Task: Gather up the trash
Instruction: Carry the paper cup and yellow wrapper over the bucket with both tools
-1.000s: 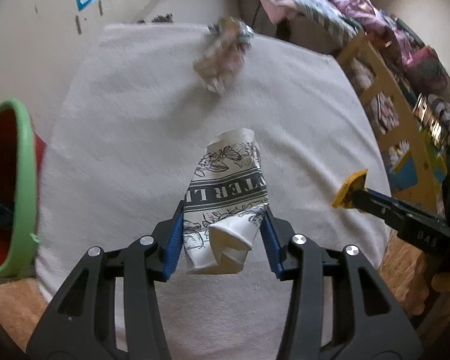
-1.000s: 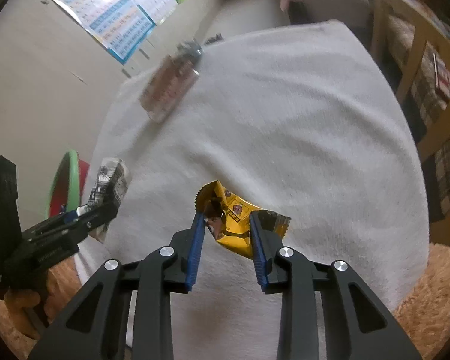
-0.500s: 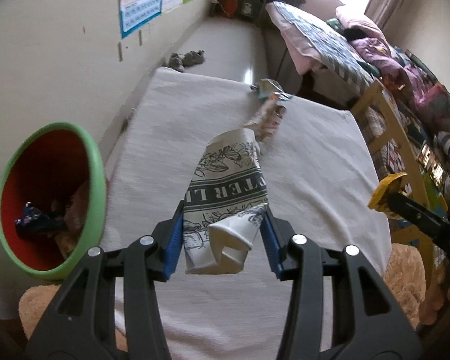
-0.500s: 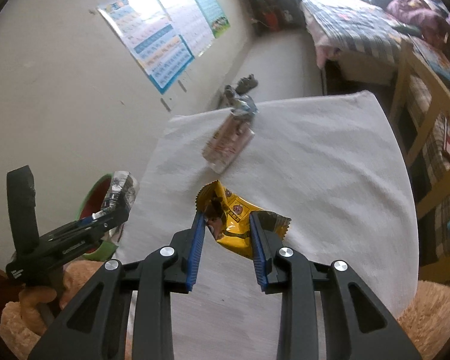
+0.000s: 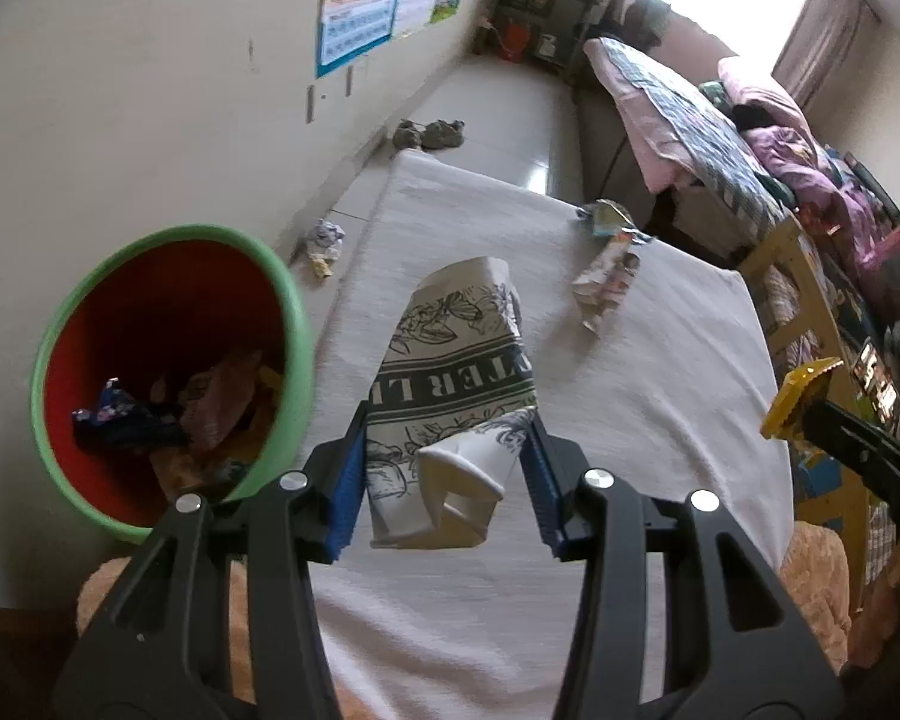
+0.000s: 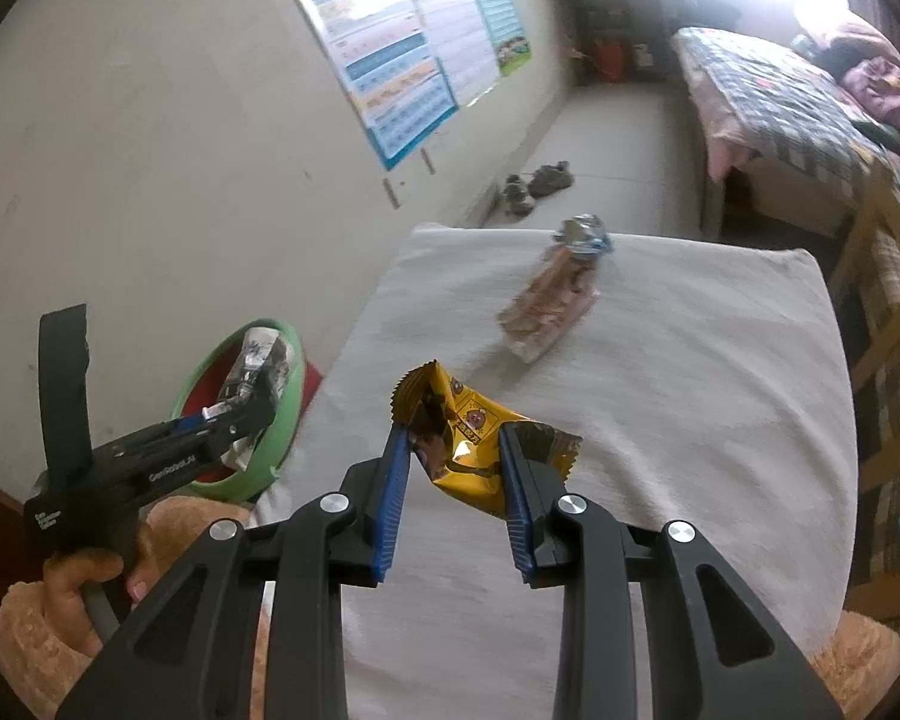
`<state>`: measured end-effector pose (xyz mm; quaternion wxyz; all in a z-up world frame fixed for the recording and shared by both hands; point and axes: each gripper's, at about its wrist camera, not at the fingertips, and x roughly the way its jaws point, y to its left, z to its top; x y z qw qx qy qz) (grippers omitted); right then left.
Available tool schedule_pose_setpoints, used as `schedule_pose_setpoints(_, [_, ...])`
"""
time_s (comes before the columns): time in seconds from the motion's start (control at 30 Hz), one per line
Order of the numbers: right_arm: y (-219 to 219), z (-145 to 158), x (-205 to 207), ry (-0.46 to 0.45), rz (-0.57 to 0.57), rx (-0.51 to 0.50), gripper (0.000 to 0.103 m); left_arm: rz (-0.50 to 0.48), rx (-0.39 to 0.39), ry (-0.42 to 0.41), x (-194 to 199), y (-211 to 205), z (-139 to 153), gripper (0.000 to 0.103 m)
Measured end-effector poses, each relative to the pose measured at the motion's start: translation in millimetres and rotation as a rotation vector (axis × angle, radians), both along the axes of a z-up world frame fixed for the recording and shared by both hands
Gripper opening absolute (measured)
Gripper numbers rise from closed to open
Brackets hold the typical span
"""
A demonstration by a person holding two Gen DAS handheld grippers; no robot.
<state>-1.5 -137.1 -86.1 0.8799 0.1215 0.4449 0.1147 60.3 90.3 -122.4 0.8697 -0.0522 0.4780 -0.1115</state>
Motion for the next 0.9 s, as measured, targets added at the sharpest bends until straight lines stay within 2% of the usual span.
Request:
schedule_pose_setpoints(0.37, [48.9,-0.6,8.2,-0.001,0.118,-0.062,0.029,0.070,-0.013,-0.005,-10.2,38.8,-1.2,0.045])
schedule_pose_setpoints(0.9, [109.0,-1.4,19.5,-0.010,0.231,-0.108,0.029,0.171,-0.040,0.000,-19.7,94.1,-7.8,0.045])
